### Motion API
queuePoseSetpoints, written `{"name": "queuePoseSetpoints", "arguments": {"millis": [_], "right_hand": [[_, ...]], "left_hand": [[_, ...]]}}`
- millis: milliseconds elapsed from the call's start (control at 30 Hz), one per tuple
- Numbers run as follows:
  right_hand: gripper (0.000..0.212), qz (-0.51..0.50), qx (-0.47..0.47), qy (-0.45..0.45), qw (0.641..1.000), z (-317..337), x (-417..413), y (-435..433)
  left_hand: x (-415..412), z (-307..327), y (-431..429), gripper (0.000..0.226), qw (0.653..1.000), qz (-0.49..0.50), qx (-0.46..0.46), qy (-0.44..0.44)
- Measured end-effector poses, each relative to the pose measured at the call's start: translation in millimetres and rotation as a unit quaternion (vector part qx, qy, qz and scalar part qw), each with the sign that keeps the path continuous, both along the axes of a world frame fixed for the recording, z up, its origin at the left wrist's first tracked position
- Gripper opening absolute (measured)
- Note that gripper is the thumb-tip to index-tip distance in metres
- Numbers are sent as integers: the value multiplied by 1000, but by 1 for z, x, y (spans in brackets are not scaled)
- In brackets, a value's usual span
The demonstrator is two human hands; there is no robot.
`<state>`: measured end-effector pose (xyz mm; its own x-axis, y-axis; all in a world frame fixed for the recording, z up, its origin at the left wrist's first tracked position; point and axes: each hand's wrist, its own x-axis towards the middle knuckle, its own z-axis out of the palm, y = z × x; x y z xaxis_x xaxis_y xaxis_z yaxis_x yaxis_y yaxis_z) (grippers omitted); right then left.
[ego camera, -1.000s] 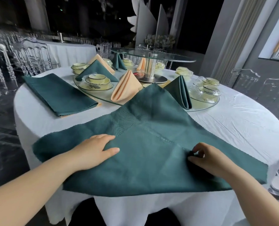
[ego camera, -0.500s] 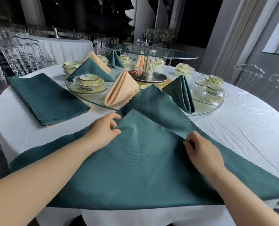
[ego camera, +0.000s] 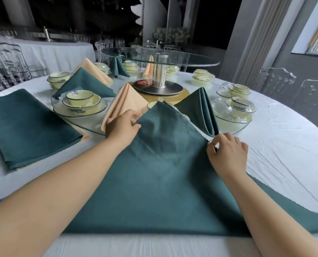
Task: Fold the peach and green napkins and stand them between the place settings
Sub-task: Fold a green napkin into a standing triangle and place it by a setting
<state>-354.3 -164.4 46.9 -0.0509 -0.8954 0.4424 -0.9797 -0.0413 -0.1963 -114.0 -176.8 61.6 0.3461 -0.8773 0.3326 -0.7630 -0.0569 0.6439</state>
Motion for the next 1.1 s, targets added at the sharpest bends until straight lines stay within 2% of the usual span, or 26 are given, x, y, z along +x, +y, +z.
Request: {"name": "queuePoseSetpoints", "arguments": {"millis": [133, 333, 433, 500, 567, 633, 700, 733, 833, 967, 1033, 1100], "right_hand": [[15, 22, 30, -66, 997, -7, -2, -4], [10, 22, 35, -94, 995, -9, -3, -3], [4, 23, 44, -97, 994, -9, -2, -2], [4, 23, 44, -94, 994, -9, -3, -2], [4, 22, 45, -93, 994, -10, -3, -1], [5, 18, 50, -91, 994, -11, -3, -1], [5, 8, 54, -84, 995, -13, -2, -1], [5, 3, 56, -82, 995, -14, -2, -2], [10, -8, 59, -81, 995, -16, -1, -3], [25, -14, 60, -82, 995, -13, -3, 2], [31, 6, 43, -77, 996, -6, -1, 14], [29, 73, -14, -85, 994, -2, 8, 37]], "left_hand": [[-1, -6, -3, 28, 1000, -10, -10, 12], [-5, -7, -4, 26, 999, -17, -43, 3], [-11, -1, 12, 32, 996, -35, -56, -64], [-18, 0, 36, 37, 989, -99, -21, -112], [-24, -9, 70, 49, 965, -181, 60, -177], [-26, -22, 110, 82, 934, -244, 142, -219], [-25, -31, 137, 123, 915, -264, 209, -224], [-24, -37, 142, 134, 907, -265, 228, -235], [-22, -49, 142, 138, 905, -253, 231, -254], [-24, -52, 140, 136, 903, -252, 224, -265], [-25, -52, 141, 135, 903, -250, 225, -265], [-25, -52, 141, 136, 903, -248, 223, -270]]}}
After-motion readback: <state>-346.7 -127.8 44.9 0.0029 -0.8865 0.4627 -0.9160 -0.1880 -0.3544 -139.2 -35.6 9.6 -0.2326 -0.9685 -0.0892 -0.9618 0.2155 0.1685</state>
